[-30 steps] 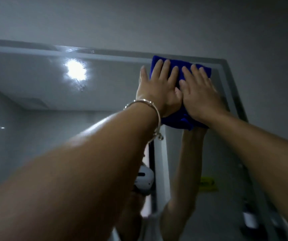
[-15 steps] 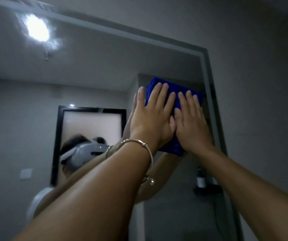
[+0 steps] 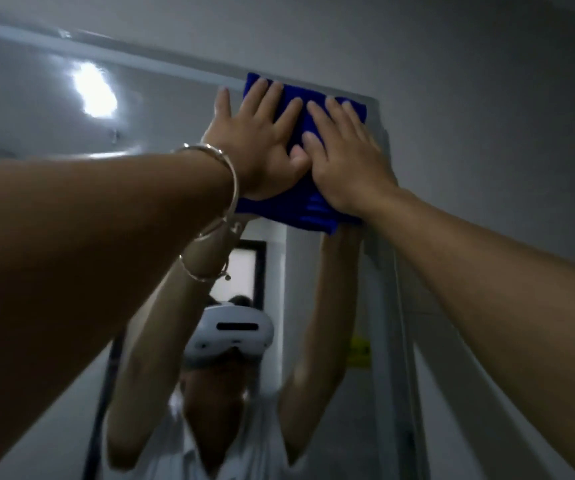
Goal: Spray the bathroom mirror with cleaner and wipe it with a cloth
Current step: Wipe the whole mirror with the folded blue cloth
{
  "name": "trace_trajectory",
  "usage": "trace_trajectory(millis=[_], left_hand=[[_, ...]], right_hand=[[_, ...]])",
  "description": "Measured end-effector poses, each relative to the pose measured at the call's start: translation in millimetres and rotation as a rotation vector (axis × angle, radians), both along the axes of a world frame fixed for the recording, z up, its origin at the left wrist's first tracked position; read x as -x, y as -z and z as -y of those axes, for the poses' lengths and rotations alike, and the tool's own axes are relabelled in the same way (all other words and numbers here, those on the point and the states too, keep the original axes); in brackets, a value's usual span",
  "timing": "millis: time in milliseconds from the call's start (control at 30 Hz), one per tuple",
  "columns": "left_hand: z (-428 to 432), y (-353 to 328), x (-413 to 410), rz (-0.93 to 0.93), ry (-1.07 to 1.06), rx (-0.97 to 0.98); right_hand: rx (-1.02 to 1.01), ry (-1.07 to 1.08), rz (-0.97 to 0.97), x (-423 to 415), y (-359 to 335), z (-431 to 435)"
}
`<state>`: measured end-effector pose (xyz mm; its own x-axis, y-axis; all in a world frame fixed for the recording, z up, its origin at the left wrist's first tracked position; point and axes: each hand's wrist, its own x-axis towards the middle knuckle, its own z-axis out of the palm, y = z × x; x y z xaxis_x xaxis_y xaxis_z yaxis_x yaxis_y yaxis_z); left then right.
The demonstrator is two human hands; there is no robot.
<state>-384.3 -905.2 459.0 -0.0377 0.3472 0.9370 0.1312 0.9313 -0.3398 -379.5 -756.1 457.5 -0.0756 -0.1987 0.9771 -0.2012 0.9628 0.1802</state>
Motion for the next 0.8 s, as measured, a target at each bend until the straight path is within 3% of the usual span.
trace_trajectory(millis=[167, 367, 567, 800], left_hand=[[-42, -42, 1, -0.025, -0.041, -0.078], [-58, -33, 5, -0.071, -0.038, -0.025], [-80, 35, -3, -0.021, 0.055, 0.163], [-74, 128, -14, 0.074, 0.092, 0.101]], right_hand=[[0.006, -0.009, 0.028, -4, -41, -32], [0.099, -0.127, -0.017, -1, -22, -43], [0.233, -0.274, 0.051, -8, 63, -63], [0.203, -0.127, 0.094, -16, 146, -54]])
